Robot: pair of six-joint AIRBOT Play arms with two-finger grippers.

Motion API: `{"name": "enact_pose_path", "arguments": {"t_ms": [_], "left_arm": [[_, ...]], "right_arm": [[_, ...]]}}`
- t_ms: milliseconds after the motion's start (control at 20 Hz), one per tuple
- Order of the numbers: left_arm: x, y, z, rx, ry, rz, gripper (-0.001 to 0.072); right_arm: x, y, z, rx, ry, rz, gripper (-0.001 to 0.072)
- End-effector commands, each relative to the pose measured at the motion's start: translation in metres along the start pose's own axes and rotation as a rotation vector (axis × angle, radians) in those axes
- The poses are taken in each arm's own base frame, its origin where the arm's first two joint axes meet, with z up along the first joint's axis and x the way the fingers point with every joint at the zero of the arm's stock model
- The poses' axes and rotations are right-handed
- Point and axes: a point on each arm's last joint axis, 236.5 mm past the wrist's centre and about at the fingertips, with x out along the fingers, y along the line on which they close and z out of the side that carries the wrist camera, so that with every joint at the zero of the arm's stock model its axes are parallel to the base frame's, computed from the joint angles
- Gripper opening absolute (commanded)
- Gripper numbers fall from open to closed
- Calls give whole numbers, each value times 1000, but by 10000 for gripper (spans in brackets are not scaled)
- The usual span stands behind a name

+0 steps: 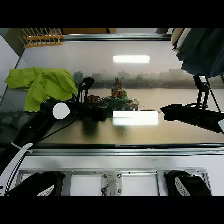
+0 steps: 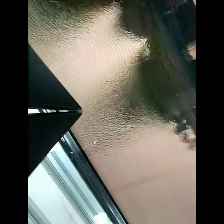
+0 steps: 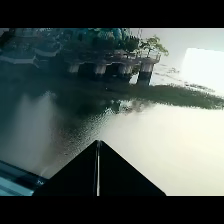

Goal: Fold the clothes and pants, and hang the long-sleeved shirts on hangers.

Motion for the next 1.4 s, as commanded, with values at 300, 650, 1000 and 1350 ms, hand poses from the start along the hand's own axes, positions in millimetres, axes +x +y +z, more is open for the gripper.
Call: {"name": "enact_pose_path", "arguments": {"t_ms": [300,650,1000,1350], "left_arm": [[0,-1,0,-6,0,-5,7],[-19,70,64,128,-221,232,690],[-12,272,109,149,-99,673,690],[68,326,108,107,61,680,690]], "right_arm": [[0,0,0,0,1,1,27],[0,0,0,0,1,1,27],[0,0,0,0,0,1,27],[0,0,0,0,0,1,27]]}}
